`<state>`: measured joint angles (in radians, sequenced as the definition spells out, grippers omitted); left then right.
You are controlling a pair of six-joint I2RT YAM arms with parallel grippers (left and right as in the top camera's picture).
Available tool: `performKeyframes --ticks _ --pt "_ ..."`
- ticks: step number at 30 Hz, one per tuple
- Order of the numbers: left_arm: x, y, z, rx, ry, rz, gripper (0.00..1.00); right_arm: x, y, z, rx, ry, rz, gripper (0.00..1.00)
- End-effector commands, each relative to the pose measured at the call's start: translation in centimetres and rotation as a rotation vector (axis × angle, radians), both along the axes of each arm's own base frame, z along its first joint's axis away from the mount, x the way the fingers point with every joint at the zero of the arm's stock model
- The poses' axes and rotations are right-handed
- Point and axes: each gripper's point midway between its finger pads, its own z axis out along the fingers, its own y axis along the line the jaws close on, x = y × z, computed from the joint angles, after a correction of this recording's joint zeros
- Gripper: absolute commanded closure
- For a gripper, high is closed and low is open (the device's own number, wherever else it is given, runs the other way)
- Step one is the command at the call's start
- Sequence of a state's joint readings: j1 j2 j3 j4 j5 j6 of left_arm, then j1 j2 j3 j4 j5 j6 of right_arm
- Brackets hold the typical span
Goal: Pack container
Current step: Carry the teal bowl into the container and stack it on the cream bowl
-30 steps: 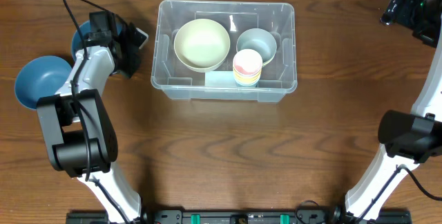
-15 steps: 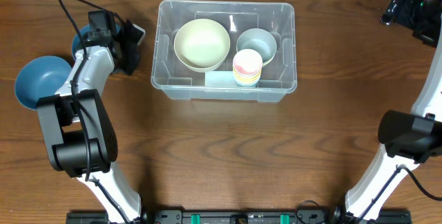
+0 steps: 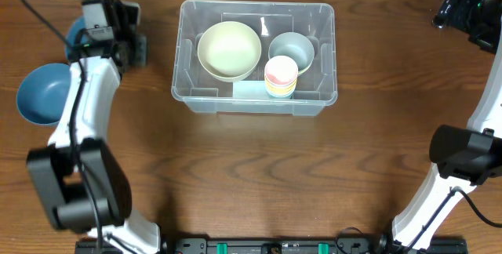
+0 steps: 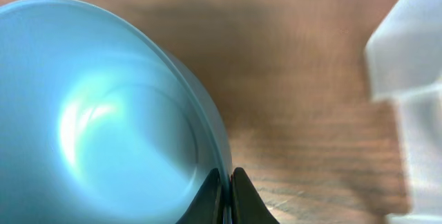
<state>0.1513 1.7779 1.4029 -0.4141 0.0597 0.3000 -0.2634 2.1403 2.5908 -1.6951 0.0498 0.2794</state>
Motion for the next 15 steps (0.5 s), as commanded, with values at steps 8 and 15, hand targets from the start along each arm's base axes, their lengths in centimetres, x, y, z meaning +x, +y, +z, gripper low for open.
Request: performKeyframes --ticks 8,15 --pt "-1.9 -5.7 12.6 -0.251 -0.291 -0.097 0.94 -0.1 -0.4 0.5 -0.016 -0.009 0.002 0.01" --pt "-4.2 -14.6 17.3 -0.305 -0.38 -0.318 0.94 -0.1 -0.4 0.5 -0.016 -0.009 0.002 0.01"
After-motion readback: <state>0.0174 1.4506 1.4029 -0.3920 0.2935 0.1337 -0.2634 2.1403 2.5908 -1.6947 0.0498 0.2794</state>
